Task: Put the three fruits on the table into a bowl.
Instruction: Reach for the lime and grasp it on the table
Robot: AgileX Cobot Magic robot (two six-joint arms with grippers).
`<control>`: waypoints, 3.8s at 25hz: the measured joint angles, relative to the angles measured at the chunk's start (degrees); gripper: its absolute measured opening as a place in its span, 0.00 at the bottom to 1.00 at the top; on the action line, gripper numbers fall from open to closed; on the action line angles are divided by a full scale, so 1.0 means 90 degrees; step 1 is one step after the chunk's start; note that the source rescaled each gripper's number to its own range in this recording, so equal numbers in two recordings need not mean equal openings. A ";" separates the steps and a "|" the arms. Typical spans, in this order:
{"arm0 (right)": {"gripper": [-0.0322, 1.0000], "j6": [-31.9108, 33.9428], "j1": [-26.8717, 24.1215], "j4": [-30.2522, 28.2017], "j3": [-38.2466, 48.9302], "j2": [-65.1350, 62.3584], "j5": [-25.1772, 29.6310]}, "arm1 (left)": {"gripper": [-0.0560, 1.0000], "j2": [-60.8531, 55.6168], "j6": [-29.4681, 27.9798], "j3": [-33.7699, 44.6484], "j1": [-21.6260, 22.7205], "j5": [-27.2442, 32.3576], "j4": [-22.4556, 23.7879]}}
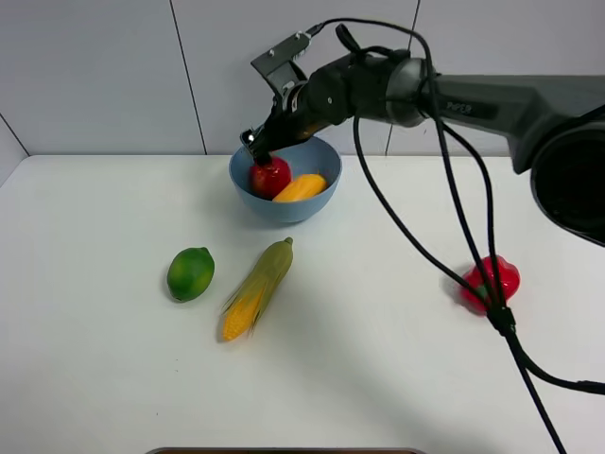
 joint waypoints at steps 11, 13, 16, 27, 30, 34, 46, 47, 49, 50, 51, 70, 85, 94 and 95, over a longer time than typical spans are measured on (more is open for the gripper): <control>1.00 0.0833 0.0021 -0.0582 0.0000 -0.1839 0.1198 | 1.00 0.0000 0.0000 0.0000 0.0000 0.0000 0.0000; 1.00 0.0833 0.0021 -0.0604 0.0000 -0.2207 0.1424 | 1.00 0.0000 0.0000 0.0000 0.0000 0.0000 0.0000; 1.00 0.0833 0.0021 -0.0603 0.0000 -0.2739 0.1742 | 1.00 0.0000 0.0000 0.0000 0.0000 0.0000 0.0000; 1.00 0.0814 0.0021 -0.1096 0.0000 -0.4585 0.3462 | 1.00 0.0000 0.0000 0.0000 0.0000 0.0000 0.0000; 1.00 0.0814 0.0021 -0.1249 0.0000 -0.5125 0.3866 | 1.00 0.0000 0.0000 0.0000 0.0000 0.0000 0.0000; 1.00 0.0746 0.0021 -0.1337 0.0000 -0.5813 0.4340 | 1.00 0.0000 0.0000 0.0000 0.0000 0.0000 0.0000; 1.00 0.0400 -0.0072 -0.1933 -0.0019 -0.7981 0.5313 | 1.00 0.0000 0.0000 0.0000 0.0000 0.0000 0.0000; 1.00 0.0354 -0.0207 -0.1933 -0.0019 -0.8100 0.5313 | 1.00 0.0000 0.0000 0.0000 0.0000 0.0000 0.0000; 1.00 0.0217 -0.0576 -0.1913 -0.0021 -0.8328 0.5345 | 1.00 0.0000 0.0000 0.0000 0.0000 0.0000 0.0000; 1.00 0.0155 -0.0822 -0.1834 -0.0021 -0.8411 0.5355 | 1.00 0.0000 0.0000 0.0000 0.0000 0.0000 0.0000; 1.00 0.0056 -0.1058 -0.1704 -0.0021 -0.8505 0.5356 | 1.00 0.0000 0.0000 0.0000 0.0000 0.0000 0.0000; 1.00 -0.0200 -0.3837 0.0325 0.1730 -1.0620 0.5404 | 1.00 0.0000 0.0000 0.0000 0.0000 0.0000 0.0000; 1.00 -0.0028 -0.4109 0.0405 0.5857 -1.2610 0.5095 | 1.00 0.0000 0.0000 0.0000 0.0000 0.0000 0.0000; 1.00 0.0053 -0.4109 0.0543 0.7079 -1.3417 0.4757 | 1.00 0.0000 0.0000 0.0000 0.0000 0.0000 0.0000; 1.00 0.0069 -0.4109 0.0549 0.7180 -1.3502 0.4742 | 1.00 0.0000 0.0000 0.0000 0.0000 0.0000 0.0000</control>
